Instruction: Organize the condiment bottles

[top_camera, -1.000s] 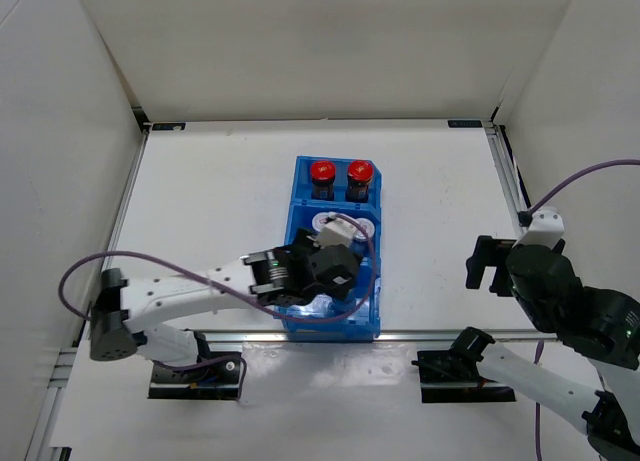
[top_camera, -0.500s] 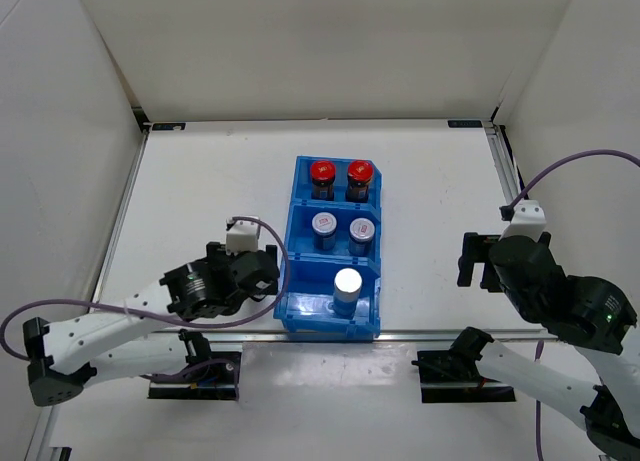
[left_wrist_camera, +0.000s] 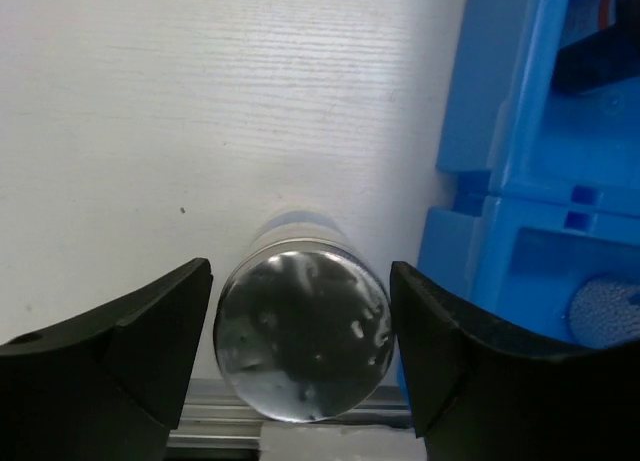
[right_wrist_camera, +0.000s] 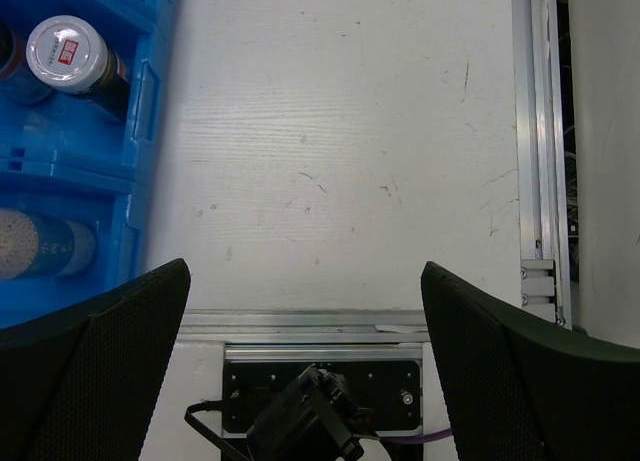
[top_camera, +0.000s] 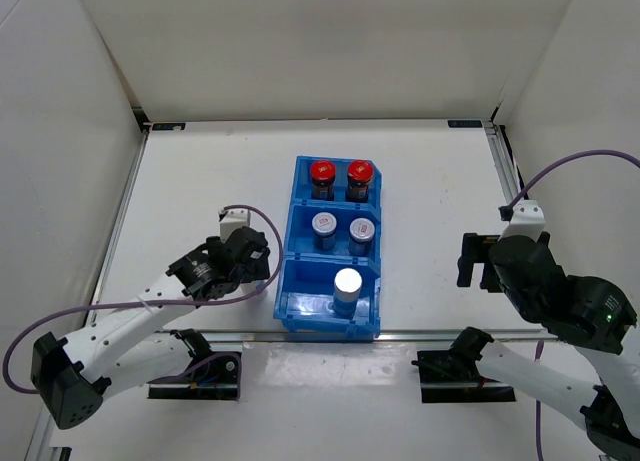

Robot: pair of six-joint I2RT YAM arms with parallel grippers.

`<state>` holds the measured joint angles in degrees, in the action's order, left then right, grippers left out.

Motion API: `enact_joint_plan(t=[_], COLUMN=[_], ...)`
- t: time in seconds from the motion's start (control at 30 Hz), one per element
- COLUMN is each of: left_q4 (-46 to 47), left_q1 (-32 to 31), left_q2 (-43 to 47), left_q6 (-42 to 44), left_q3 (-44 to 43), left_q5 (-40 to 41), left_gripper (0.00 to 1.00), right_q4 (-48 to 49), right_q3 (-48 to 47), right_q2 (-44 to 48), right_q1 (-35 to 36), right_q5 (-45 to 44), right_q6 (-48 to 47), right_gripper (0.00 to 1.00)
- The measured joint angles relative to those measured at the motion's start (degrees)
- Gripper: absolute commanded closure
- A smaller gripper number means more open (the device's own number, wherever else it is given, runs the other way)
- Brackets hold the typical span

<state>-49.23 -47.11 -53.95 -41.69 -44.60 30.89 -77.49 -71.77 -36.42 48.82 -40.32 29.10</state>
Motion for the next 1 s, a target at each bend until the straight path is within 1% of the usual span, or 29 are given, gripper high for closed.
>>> enact_joint_plan(t=[0.07,0.1,0.17,0.2,0.23,0.33,0.47,0.53,0.73,0.93,1.0], left_q4=[1.6,2.0,1.7,1.3,0.7,-0.8,-2.8,-4.3,-4.3,-0.8,-0.1], left_q1=[1.2,1.4,1.5,1.5,1.5,0.7,-3.1,-4.7,-10.4,-16.3,-17.7], left_q2=[-0.2,-0.2,-0.3,-0.3,-0.3,-0.3,-0.2,0.1,-1.8,-5.4,-7.3], left_q6=[1.3,1.9,3.0,3.4,3.9,4.7,6.0,6.5,6.0,5.9,5.8], left_q3=[-0.1,-0.3,-1.2,-2.1,-3.4,-8.5,-16.0,-18.5,-21.4,-21.9,-21.9], left_q5=[-1.4,-1.9,-3.2,-3.8,-4.4,-4.8,-3.3,-2.1,-2.1,-1.7,-1.9], left_gripper=[0.32,0.42,0.57,0.68,0.7,0.73,0.77,0.77,0.78,0.78,0.77], right_q4=[0.0,0.0,0.0,0.0,0.0,0.0,0.0,0.0,0.0,0.0,0.0], right_q3=[0.0,0.0,0.0,0.0,0.0,0.0,0.0,0.0,0.0,0.0,0.0], right_q2=[0.0,0.0,0.0,0.0,0.0,0.0,0.0,0.0,0.0,0.0,0.0], right_q1=[0.0,0.0,0.0,0.0,0.0,0.0,0.0,0.0,0.0,0.0,0.0], right_q5=[0.0,0.0,0.0,0.0,0.0,0.0,0.0,0.0,0.0,0.0,0.0], right_q6=[-0.1,-0.1,-0.2,-0.2,-0.2,-0.2,-0.2,-0.2,-0.2,-0.2,-0.2], right_gripper=[0.01,0.01,0.01,0.01,0.01,0.01,0.01,0.01,0.01,0.01,0.01])
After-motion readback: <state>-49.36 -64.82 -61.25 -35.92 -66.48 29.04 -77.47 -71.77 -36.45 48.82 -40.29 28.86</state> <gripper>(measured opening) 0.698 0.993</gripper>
